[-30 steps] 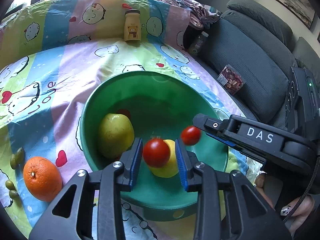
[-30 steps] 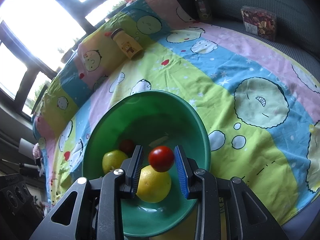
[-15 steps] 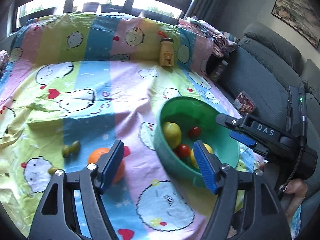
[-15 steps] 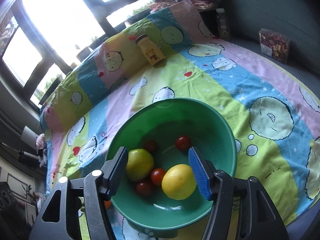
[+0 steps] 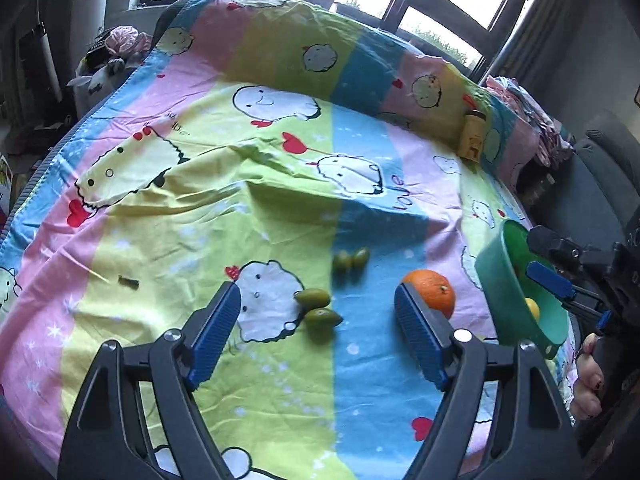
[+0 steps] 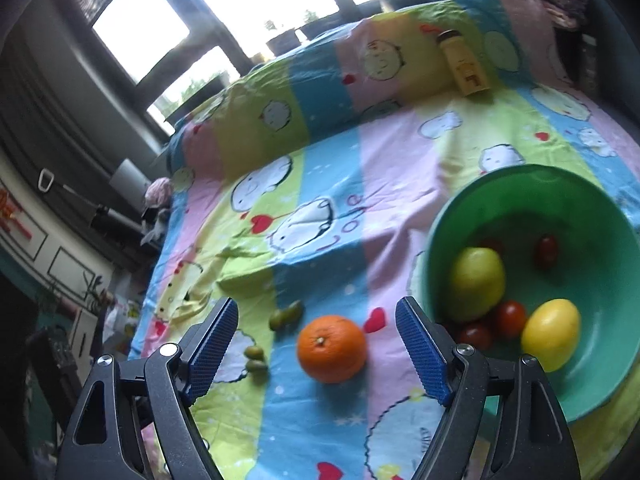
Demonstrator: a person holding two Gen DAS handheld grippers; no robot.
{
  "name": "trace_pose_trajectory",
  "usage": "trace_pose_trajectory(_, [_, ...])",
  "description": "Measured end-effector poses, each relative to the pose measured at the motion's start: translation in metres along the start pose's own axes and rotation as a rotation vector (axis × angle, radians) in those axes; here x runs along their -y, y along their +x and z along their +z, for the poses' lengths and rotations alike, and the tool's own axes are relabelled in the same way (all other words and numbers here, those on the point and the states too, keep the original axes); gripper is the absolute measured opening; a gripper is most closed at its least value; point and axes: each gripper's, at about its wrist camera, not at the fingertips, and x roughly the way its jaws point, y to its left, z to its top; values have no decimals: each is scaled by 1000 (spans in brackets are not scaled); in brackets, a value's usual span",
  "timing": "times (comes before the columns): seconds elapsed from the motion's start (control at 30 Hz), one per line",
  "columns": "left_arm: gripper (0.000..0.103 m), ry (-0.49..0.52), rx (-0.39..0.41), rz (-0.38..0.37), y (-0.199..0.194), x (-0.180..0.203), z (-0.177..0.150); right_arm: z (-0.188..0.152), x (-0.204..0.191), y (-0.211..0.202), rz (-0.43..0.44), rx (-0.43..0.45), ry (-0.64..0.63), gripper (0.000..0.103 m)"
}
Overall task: Organize fruits
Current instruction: 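Move the open right tool down around the orange on the sheet, then close the right tool on the orange while the left tool presses it from above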
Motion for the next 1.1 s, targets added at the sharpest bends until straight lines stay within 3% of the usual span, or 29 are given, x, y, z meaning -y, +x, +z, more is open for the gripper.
trace_pose_trajectory(0.13, [78, -2, -66, -23, 18, -2, -8, -10, -19, 31, -49, -83, -52, 81])
trace_pose_trajectory(0.3, [78, 36, -94, -42, 28, 12, -16, -20, -17, 63, -94, -165, -39, 81])
trace_pose_trajectory(0.53, [78, 66, -117, -123, 36, 29, -24, -24, -9, 81, -161, -201, -26, 81])
trace_pose_trajectory(0.63, [78, 70, -133, -136, 40, 34, -28, -26, -11, 88, -186, -206, -78, 81])
trace_pose_trajectory(0.73, [78, 92, -134, -132, 41, 40, -30, -32, -11, 94, -213, -216, -140, 81])
trace_pose_trajectory(0.8, [78, 107, -124, -118, 40, 42, -30, -33, -5, 98, -205, -224, -114, 81])
trace_pose_trajectory(0.9, [78, 113, -127, -100, 42, 41, -30, -34, 1, 102, -179, -238, -66, 69])
trace_pose_trajectory(1.1, [78, 109, -117, -38, 38, 29, -26, -37, -2, 99, -174, -243, -72, 68])
